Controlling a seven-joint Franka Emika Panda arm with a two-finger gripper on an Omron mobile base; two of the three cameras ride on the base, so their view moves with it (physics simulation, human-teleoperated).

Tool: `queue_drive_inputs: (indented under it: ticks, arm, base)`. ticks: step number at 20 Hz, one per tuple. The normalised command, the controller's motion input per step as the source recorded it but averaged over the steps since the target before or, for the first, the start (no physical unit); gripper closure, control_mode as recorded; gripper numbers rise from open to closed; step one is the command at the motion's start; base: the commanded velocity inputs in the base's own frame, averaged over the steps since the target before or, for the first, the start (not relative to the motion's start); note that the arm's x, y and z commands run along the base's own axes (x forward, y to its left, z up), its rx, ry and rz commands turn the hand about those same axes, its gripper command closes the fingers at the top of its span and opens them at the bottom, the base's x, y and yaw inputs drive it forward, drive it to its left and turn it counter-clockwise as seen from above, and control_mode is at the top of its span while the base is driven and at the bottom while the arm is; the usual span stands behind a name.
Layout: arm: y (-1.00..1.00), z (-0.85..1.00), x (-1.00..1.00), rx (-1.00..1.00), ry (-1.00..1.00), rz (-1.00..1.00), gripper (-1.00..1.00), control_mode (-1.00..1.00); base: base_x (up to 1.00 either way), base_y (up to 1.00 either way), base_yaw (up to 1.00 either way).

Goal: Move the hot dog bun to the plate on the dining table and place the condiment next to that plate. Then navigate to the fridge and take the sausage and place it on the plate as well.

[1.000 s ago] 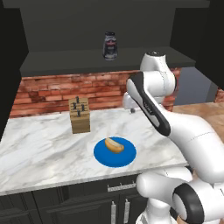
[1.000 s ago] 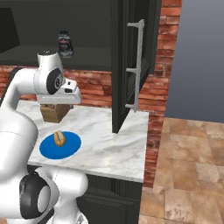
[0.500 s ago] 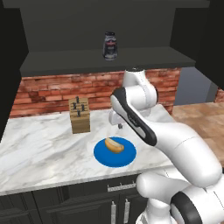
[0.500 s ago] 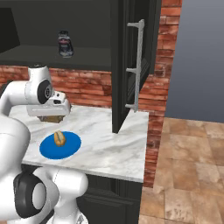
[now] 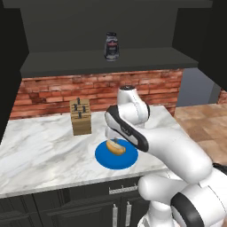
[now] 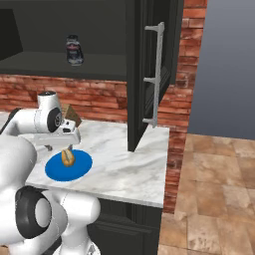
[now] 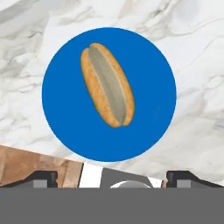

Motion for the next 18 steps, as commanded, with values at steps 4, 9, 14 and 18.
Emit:
queue_drive_inputs:
  ticks: [4,9,14,18]
  arm:
    - [0.02,-0.49,0.43,0.00,0.00,0.00,-1.00,-1.00]
    - [0.09,-0.46,0.35,0.00,0.00,0.00,-1.00,-1.00]
    - [0.12,-0.44,0.31,0.00,0.00,0.00,-1.00,-1.00]
    - [0.02,-0.39,0.17,0.00,0.00,0.00,-1.00,-1.00]
  base:
    - [0.00,0.00,0.00]
    - [0.00,0.00,0.00]
    - [0.00,0.00,0.00]
    - [0.00,0.00,0.00]
